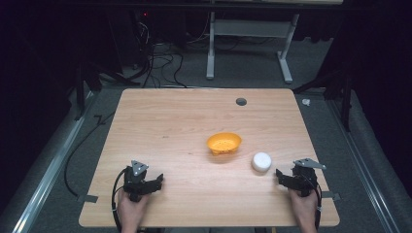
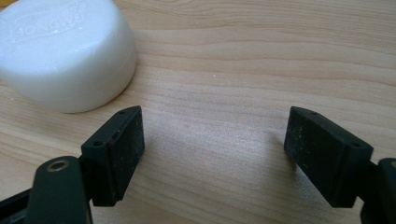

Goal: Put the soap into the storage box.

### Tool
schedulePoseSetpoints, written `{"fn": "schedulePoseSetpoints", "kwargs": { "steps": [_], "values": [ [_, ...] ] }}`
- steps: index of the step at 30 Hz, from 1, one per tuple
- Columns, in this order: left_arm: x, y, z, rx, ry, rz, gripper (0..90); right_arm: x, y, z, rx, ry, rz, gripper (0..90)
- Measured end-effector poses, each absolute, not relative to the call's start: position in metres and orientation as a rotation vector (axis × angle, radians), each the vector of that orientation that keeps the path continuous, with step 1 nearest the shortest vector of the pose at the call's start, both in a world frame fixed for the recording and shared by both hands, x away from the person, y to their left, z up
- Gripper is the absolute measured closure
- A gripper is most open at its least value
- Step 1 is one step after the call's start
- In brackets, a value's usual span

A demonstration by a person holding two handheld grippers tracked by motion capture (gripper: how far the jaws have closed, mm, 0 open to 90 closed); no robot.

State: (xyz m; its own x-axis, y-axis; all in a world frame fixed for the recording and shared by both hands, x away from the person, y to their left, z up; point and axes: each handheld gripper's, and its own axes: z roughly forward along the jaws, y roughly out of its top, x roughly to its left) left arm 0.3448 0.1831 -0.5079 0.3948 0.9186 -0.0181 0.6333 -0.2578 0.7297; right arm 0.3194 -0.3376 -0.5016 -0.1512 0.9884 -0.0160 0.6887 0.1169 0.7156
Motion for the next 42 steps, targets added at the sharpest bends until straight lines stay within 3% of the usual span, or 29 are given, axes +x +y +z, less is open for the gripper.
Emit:
{"fn": "schedulePoseSetpoints", "kwargs": {
  "steps": [21,42],
  "values": [
    [0.345,0.183,-0.508,1.992,1.324,0.552,17.1,0.31,-0.336,-0.498,1.585,1.901,0.877,19.4],
    [0.345,0.183,-0.508,1.993,1.324,0.552,17.1,0.302,-0.301,-0.487,1.476,1.986,0.914,19.0]
  ]
}}
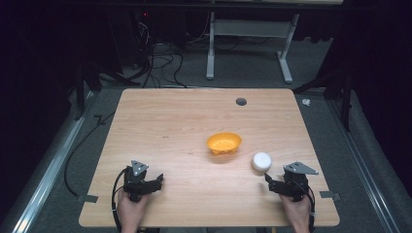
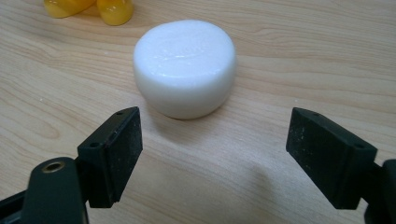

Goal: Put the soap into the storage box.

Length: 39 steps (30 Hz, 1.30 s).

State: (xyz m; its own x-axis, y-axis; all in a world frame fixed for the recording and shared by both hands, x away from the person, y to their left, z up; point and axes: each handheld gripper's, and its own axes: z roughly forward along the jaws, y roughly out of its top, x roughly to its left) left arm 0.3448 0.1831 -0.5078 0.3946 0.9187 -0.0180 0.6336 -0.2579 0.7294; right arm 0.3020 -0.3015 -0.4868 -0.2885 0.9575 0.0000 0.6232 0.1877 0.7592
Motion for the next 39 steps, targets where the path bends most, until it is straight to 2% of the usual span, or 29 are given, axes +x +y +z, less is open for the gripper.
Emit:
{"fn": "schedulePoseSetpoints", "kwargs": {
  "steps": [21,39],
  "values": [
    [0.345,0.183,-0.508,1.994,1.324,0.55,17.1,0.328,-0.279,-0.477,1.435,2.055,0.894,15.4],
    [0.345,0.183,-0.508,1.994,1.323,0.55,17.1,0.352,-0.27,-0.486,1.466,2.076,0.829,15.4]
  ]
}}
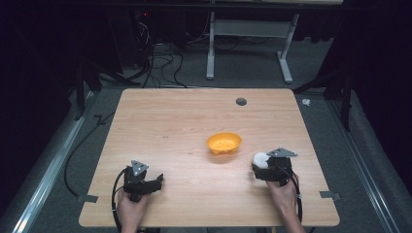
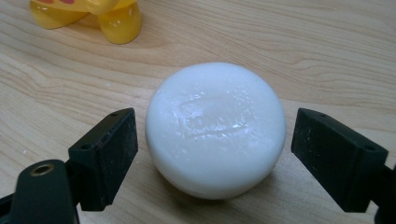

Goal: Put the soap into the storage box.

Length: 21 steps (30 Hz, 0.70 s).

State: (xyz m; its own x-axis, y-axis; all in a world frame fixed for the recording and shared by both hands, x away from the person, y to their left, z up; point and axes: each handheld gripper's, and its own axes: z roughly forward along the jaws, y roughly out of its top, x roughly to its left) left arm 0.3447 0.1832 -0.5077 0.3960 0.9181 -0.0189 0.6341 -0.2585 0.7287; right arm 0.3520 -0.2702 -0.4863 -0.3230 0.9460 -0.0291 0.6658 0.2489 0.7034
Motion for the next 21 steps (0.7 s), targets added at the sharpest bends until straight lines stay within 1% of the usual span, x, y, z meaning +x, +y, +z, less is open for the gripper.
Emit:
{"fn": "schedulePoseSetpoints", "kwargs": {
  "steps": [10,21],
  "values": [
    [0.345,0.183,-0.508,1.994,1.323,0.55,17.1,0.362,-0.267,-0.495,1.504,2.093,0.795,16.0],
    [0.345,0.183,-0.508,1.994,1.323,0.55,17.1,0.365,-0.267,-0.498,1.514,2.091,0.82,21.9]
  ]
}}
